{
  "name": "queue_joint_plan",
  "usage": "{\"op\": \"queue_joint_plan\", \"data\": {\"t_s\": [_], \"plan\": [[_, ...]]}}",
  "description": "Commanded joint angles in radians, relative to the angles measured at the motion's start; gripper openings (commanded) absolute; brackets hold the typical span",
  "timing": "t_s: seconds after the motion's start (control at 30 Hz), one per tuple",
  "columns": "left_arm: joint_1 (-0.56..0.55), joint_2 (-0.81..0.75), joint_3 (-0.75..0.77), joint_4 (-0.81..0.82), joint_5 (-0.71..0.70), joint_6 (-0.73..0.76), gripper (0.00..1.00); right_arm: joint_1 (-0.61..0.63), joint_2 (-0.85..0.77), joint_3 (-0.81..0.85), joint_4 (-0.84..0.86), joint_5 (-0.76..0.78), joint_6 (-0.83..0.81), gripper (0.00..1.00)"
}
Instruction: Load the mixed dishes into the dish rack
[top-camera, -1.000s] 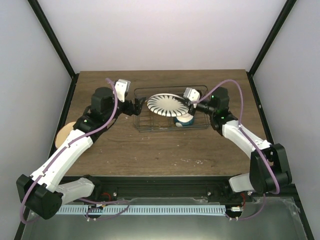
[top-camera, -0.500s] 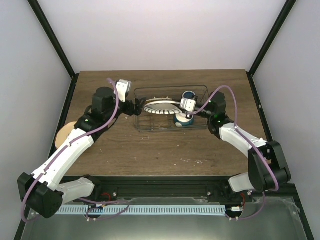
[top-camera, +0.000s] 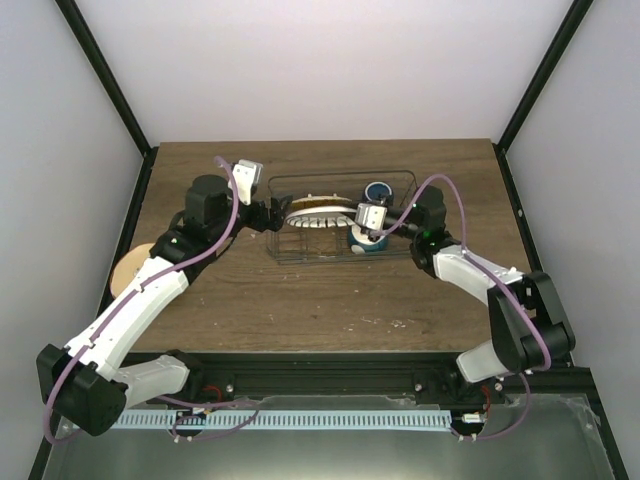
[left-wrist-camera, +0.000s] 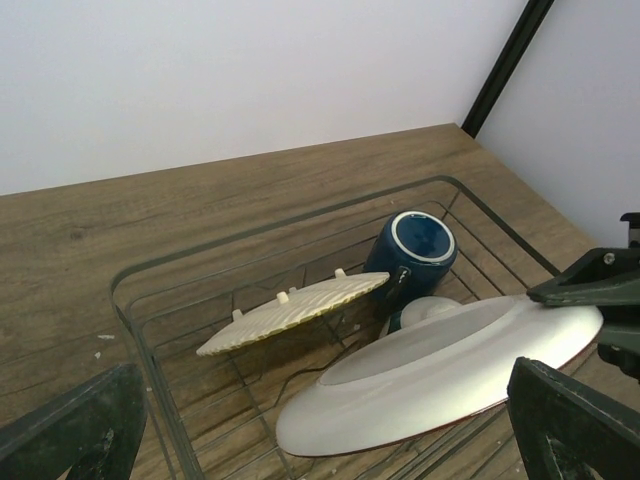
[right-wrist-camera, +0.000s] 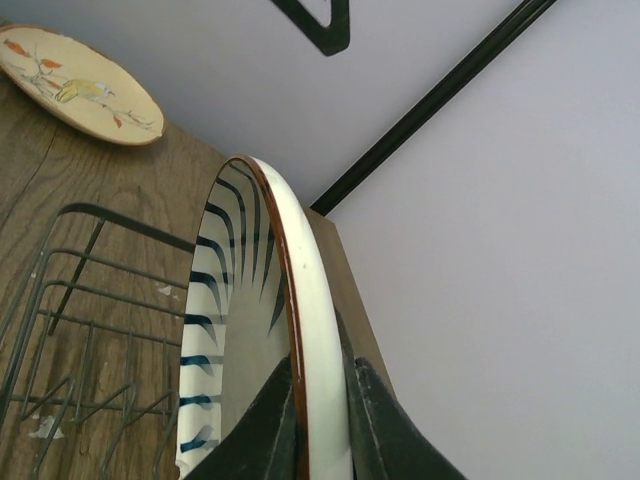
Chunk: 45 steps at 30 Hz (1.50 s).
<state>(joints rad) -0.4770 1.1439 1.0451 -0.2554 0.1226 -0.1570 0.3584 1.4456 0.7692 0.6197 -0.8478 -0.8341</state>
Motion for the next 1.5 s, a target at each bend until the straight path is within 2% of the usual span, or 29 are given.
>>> {"op": "queue_joint_plan", "data": {"t_s": [0.0,0.3,0.77,0.93,0.97,1.0,1.03,1.07,1.2,1.47], "plan": [[0.006,0.002,-0.009,0.031,0.009,-0.003,1.00,0.026,0.013,0.021,0.141,-0.015,-0.058,0.01],[0.008,0.007,-0.014,0.037,0.009,-0.003,1.00,0.036,0.089,0.085,0.031,-0.069,-0.054,0.01],[0.009,0.007,-0.014,0.024,0.009,0.002,1.00,0.042,0.168,0.156,-0.151,-0.015,0.010,0.02],[0.009,0.001,-0.019,0.018,0.012,-0.002,1.00,0.047,0.179,0.160,-0.178,0.000,0.043,0.16],[0.009,0.001,-0.018,0.016,0.012,-0.001,1.00,0.049,0.176,0.157,-0.182,0.000,0.051,0.27],[0.009,0.001,-0.019,0.015,0.012,0.000,1.00,0.052,0.173,0.153,-0.180,0.002,0.066,0.47],[0.009,0.001,-0.019,0.016,0.012,-0.001,1.00,0.054,0.168,0.145,-0.174,0.000,0.076,0.60],[0.009,0.002,-0.019,0.015,0.013,-0.001,1.00,0.057,0.163,0.136,-0.166,-0.002,0.080,0.65],[0.009,0.004,-0.019,0.015,0.018,-0.002,0.99,0.068,0.136,0.084,-0.108,0.019,0.080,0.77],[0.010,-0.018,-0.017,-0.032,-0.036,-0.005,0.99,0.068,0.030,0.082,-0.177,0.100,0.119,0.82]]}}
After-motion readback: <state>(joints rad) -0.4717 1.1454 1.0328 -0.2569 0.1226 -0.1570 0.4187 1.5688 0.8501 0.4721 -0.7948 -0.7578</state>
